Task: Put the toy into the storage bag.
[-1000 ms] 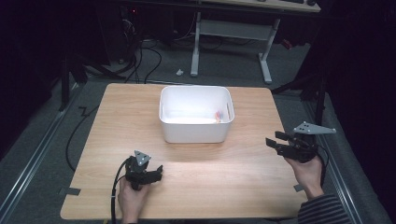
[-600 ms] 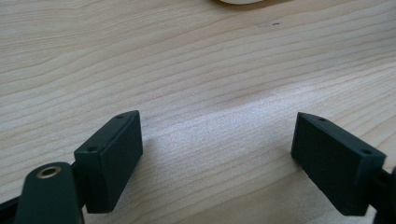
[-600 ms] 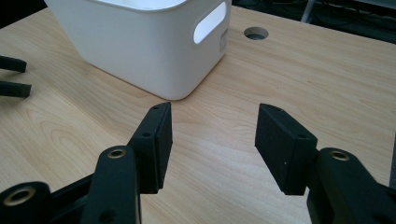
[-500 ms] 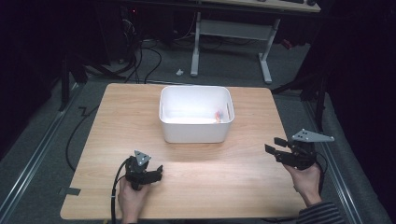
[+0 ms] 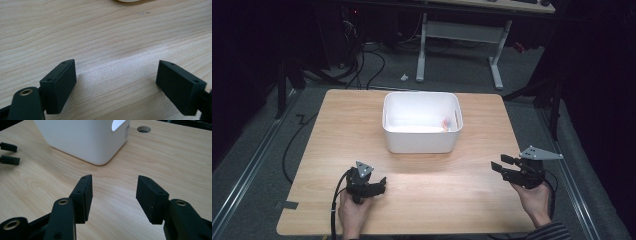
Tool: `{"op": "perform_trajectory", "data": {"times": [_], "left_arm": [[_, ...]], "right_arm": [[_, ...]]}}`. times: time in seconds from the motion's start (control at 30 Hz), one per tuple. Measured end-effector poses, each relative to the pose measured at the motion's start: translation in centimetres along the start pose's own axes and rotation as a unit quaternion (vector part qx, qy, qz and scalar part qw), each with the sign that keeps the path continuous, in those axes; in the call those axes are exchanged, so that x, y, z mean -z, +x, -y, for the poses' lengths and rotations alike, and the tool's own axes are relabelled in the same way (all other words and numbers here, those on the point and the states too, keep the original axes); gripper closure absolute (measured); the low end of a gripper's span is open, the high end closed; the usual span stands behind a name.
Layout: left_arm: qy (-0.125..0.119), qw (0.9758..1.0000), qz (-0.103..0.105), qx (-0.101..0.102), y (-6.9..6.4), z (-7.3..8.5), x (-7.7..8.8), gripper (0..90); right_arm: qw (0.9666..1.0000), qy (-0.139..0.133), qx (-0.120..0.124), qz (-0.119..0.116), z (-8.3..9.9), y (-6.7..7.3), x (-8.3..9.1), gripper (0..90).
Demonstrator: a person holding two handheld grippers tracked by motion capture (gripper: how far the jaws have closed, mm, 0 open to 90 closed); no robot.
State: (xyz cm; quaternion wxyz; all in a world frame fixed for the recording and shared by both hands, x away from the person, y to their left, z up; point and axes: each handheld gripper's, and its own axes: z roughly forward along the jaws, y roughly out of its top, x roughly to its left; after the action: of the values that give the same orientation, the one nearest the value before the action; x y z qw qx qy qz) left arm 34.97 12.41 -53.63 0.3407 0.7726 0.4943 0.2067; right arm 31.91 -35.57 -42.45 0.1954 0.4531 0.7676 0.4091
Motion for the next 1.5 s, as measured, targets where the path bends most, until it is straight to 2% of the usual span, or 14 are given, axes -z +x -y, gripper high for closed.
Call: {"op": "perform_trajectory", "data": {"times": [0.17,0.47,0.7,1.13,1.5], "left_arm": [[0.000,1.0000,0.000,0.000,0.0,0.0,0.0,16.9],[0.000,1.0000,0.000,0.000,0.0,0.0,0.0,16.9],[0.000,1.0000,0.000,0.000,0.0,0.0,0.0,16.8],[0.000,1.0000,0.000,0.000,0.0,0.0,0.0,16.9],[0.000,1.0000,0.000,0.000,0.0,0.0,0.0,16.9]], "right_arm": [[1.0000,0.005,-0.002,-0.003,0.4,0.5,-0.5,47.6],[0.9998,0.011,0.013,-0.007,1.0,1.3,-1.7,48.0],[0.9996,0.019,0.015,-0.010,1.3,2.0,-2.7,48.2],[0.9984,0.043,0.031,-0.020,2.2,3.3,-6.4,47.9],[0.9976,0.056,0.020,-0.036,2.9,3.8,-9.3,47.6]]}}
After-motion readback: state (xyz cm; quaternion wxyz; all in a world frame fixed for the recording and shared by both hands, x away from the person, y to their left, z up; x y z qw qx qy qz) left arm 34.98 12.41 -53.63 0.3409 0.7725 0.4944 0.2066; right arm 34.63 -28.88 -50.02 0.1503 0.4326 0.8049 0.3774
